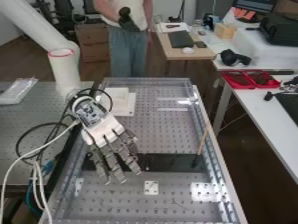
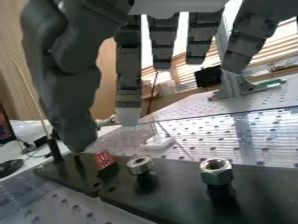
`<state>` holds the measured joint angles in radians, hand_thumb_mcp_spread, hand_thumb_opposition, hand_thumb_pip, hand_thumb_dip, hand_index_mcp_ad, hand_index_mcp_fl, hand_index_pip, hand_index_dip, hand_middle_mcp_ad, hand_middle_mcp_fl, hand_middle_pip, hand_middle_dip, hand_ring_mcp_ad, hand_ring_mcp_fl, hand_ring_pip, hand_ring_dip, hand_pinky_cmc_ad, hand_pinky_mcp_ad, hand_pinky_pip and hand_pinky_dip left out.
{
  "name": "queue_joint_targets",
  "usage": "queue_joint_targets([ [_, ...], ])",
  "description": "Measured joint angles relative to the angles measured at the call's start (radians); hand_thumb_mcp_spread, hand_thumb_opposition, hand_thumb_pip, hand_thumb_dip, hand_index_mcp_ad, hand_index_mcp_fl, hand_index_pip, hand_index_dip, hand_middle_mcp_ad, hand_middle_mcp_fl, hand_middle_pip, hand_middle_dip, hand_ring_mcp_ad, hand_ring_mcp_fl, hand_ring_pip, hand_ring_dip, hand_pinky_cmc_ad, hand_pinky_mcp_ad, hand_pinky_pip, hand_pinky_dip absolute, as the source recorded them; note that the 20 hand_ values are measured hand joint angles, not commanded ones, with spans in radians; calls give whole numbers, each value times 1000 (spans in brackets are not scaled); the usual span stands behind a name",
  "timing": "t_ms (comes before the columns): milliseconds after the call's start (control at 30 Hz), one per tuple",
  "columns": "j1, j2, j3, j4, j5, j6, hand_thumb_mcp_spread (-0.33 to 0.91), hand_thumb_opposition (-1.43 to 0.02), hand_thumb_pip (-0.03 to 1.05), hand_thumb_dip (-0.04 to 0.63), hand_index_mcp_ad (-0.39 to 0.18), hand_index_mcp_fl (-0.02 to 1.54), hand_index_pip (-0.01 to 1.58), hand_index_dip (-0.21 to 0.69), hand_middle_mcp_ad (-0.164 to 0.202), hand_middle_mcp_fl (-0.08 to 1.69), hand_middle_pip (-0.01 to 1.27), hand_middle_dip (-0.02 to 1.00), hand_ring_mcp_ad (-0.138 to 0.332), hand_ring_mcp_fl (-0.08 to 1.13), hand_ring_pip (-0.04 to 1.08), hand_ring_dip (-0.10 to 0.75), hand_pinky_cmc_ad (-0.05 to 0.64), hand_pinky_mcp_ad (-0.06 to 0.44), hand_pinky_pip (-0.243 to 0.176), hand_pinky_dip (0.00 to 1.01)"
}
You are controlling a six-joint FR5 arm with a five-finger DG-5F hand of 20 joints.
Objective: Grab the bearing and place it in the white container
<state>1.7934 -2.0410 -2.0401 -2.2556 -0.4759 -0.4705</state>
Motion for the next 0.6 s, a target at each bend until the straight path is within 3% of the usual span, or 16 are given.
queue_joint_targets([
  [600, -69, 1, -37, 53, -145, -111, 506, -819, 480, 290, -51, 236, 1255, 279, 75, 52, 138, 222, 147, 7, 110, 93, 361, 295, -75, 190],
])
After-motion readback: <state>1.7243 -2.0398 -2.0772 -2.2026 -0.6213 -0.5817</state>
